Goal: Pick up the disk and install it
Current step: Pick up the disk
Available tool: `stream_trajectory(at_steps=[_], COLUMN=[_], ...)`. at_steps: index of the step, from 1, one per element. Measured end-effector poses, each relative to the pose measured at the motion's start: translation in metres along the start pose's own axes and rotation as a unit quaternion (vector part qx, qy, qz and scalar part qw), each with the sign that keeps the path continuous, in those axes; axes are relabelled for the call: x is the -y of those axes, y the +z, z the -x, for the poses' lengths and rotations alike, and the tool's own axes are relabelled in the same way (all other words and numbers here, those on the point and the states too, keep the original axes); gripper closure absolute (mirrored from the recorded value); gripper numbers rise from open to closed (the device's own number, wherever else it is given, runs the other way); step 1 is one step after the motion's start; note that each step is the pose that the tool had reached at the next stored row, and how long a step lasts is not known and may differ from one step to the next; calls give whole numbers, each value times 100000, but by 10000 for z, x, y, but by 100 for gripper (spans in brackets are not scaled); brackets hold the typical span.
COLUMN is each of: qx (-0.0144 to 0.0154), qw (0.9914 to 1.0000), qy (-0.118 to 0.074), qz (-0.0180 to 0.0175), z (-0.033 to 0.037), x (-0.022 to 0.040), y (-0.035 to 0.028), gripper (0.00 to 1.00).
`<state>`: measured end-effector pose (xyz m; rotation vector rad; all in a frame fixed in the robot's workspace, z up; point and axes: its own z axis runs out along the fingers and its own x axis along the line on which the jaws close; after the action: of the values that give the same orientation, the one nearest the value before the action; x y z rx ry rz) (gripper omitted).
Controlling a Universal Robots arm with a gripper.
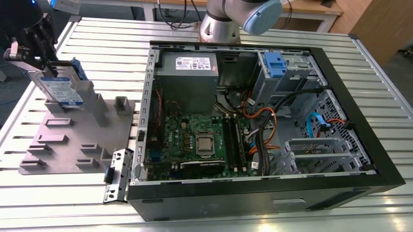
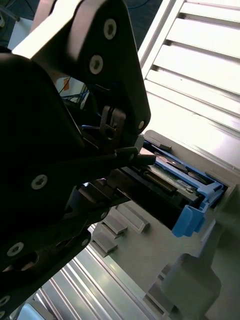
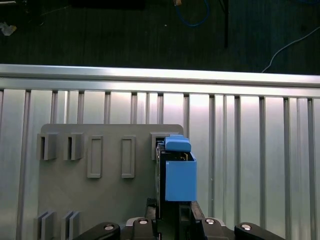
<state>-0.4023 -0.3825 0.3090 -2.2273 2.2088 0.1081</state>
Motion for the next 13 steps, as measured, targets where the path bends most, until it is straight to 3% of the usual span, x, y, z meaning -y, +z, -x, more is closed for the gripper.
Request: stream_trajectory(at_steps=[8,13], qx=[0,-5], qw=[100000,100000], qy=[2,2], qz=[2,7], z=[0,3], x=[0,-3], y=[-1,-54], gripper=[65,65])
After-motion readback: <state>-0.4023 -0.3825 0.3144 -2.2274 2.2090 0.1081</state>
